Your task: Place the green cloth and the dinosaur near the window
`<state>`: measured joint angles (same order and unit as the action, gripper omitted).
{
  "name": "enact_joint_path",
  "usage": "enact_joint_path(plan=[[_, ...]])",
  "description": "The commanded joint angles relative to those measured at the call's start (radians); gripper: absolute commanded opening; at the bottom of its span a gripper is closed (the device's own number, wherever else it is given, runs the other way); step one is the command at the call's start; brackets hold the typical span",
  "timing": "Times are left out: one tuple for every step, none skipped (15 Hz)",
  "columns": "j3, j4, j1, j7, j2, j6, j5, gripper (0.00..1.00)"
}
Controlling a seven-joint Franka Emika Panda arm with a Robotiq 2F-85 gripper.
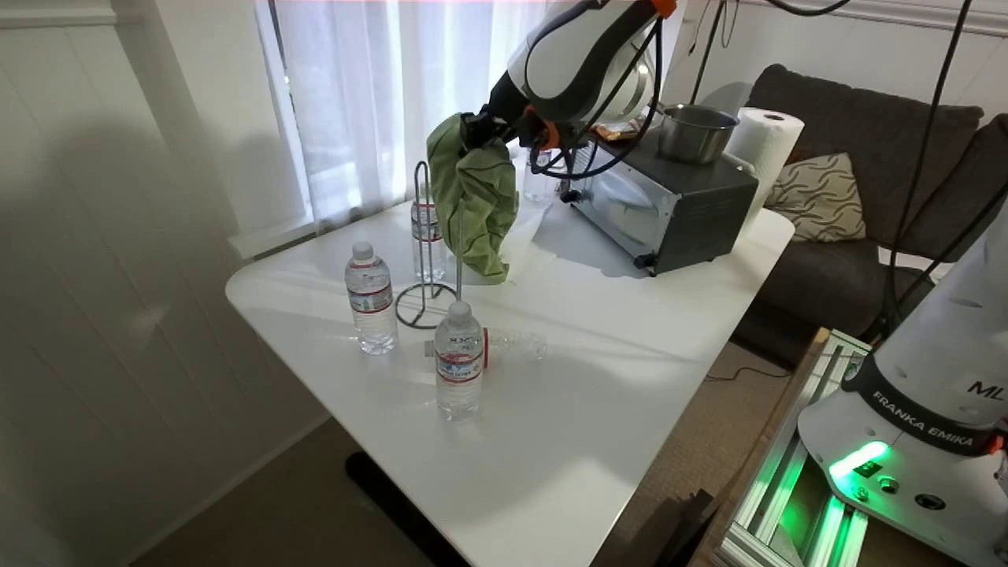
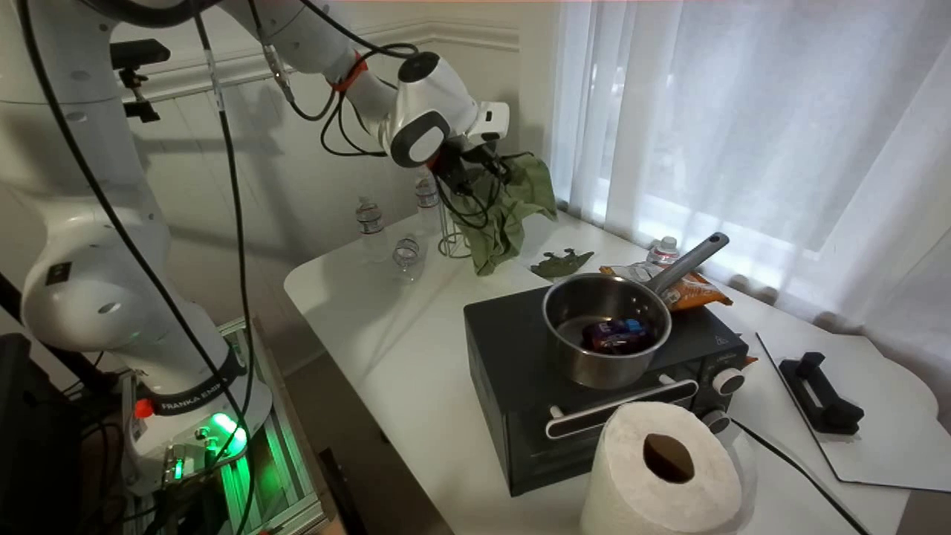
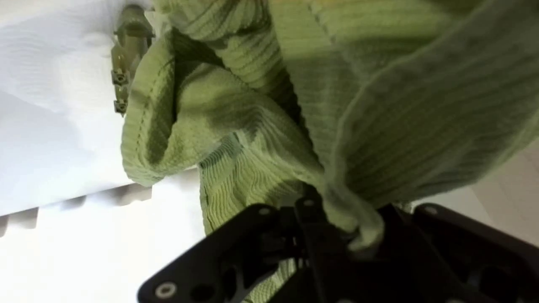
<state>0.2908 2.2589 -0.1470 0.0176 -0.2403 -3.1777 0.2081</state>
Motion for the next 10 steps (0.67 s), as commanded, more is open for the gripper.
enact_joint_path(plan=[[0.007, 0.017, -0.036, 0.013, 0.061, -0.046, 0.026, 0.05], [0.007, 0.012, -0.047, 0.013, 0.069, -0.064, 0.026, 0.05], [0.016, 0.001, -0.062, 0.015, 0.073, -0.081, 0.031, 0.05], [0.032, -0.013, -0.083, 0.012, 0.072, -0.105, 0.032, 0.05], [0.085, -0.038, -0.124, 0.006, 0.057, -0.132, 0.032, 0.05], [0.134, -0.06, -0.161, 0.01, 0.045, -0.138, 0.022, 0.05], [0.194, -0.087, -0.204, 0.017, 0.023, -0.141, 0.009, 0.05], [0.242, -0.109, -0.238, 0.01, -0.003, -0.164, -0.003, 0.05], [0.295, -0.134, -0.272, 0.01, -0.031, -0.17, -0.011, 0.05], [0.328, -0.161, -0.294, -0.007, -0.071, -0.211, -0.031, 0.05]])
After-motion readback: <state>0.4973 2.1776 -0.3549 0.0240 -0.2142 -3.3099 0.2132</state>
